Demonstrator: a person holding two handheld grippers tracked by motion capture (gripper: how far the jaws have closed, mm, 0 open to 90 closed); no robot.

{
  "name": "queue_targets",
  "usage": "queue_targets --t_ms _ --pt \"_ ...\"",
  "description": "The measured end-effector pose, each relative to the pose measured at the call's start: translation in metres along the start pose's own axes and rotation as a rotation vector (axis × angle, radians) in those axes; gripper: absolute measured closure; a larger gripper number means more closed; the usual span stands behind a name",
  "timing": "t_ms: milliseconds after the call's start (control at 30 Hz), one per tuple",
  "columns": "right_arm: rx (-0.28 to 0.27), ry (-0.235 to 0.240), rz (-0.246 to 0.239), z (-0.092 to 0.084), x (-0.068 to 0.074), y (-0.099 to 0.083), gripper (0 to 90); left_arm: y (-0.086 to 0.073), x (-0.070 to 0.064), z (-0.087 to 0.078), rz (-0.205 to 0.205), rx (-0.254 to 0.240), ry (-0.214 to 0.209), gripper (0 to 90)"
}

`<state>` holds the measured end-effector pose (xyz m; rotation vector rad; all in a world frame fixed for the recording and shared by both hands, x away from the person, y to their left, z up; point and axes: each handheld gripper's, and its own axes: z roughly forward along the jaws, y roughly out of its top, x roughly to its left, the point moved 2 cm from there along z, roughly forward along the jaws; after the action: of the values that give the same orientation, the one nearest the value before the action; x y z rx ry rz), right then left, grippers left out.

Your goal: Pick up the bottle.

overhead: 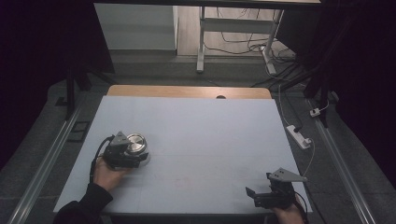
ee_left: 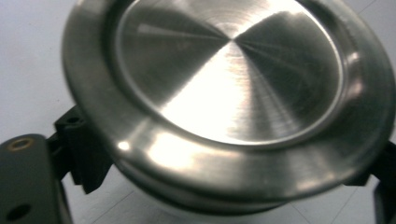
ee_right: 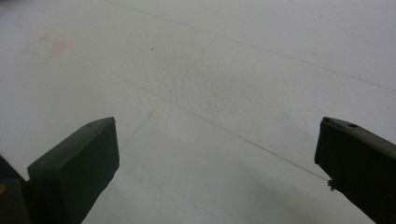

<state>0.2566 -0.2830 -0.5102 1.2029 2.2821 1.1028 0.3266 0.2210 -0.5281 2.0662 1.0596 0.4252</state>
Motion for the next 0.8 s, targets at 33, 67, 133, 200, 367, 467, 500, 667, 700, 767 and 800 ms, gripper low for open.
queue_targets --t_ms 33,67,133,200,367,467,500,667,700,767,800 --pt "0.000 0.000 0.000 0.0000 0.0000 0.0000 0.0 -0.0001 0.0001 0.0000 -0.003 -0.001 -0.002 14.4" --pt "0.000 0.000 0.000 0.0000 0.0001 0.0000 0.0 0.0002 0.0000 0.0000 0.001 0.002 0.000 14.4" --pt "0.000 0.000 -0.001 0.0000 0.0001 0.0000 0.0 0.0004 -0.0001 0.0000 0.003 0.004 0.001 14.6" --pt "0.000 0.000 -0.001 0.0001 0.0001 0.0000 0.0 0.0006 0.0001 -0.0001 0.005 0.005 0.000 14.7" --pt "-0.001 0.000 -0.003 0.0000 0.0002 0.0000 0.0 0.0015 -0.0001 -0.0003 0.002 0.012 0.001 14.9" --pt "-0.002 -0.001 -0.005 -0.0002 0.0003 0.0000 0.0 0.0020 -0.0002 -0.0005 -0.002 0.016 0.003 15.0" --pt "-0.002 -0.001 -0.005 -0.0002 0.0003 0.0000 0.0 0.0024 -0.0003 -0.0005 -0.005 0.017 0.005 15.0" --pt "-0.003 0.000 -0.005 -0.0004 0.0002 -0.0001 0.0 0.0045 -0.0006 -0.0013 -0.003 0.020 0.023 15.1" --pt "-0.004 0.001 -0.005 -0.0005 0.0002 -0.0001 0.0 0.0050 -0.0003 -0.0021 -0.004 0.015 0.021 15.1" --pt "-0.004 0.001 -0.004 -0.0005 0.0001 -0.0001 0.0 0.0064 0.0002 -0.0041 -0.013 0.004 0.013 15.1" --pt "-0.004 0.001 -0.004 -0.0005 0.0002 -0.0001 0.0 0.0074 0.0002 -0.0051 -0.012 -0.001 0.012 15.1"
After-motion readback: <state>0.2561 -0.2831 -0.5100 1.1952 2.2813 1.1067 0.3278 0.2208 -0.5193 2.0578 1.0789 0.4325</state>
